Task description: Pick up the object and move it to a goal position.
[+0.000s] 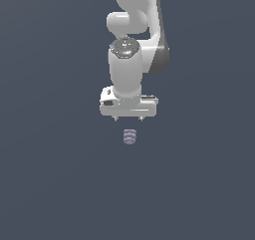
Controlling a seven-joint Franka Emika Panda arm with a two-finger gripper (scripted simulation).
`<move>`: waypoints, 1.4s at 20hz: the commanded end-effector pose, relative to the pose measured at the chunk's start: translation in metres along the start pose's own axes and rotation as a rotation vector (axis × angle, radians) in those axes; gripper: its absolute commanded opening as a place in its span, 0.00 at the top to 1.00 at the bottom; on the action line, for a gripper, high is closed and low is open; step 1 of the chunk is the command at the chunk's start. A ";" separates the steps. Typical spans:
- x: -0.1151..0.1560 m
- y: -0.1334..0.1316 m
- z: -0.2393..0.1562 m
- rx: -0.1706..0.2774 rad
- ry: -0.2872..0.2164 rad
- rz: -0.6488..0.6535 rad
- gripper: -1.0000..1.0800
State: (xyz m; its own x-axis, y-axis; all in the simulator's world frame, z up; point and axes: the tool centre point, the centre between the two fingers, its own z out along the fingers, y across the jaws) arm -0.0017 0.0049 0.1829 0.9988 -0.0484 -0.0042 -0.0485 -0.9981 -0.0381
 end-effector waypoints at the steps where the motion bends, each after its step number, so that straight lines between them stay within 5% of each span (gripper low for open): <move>1: 0.000 0.000 0.006 -0.002 -0.001 0.001 0.04; 14: -0.001 -0.002 0.081 -0.033 0.003 0.002 0.04; 28: -0.003 -0.002 0.109 -0.038 0.003 0.002 0.04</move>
State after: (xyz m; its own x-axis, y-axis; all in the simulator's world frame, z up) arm -0.0044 0.0107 0.0801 0.9987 -0.0501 -0.0004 -0.0501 -0.9987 -0.0007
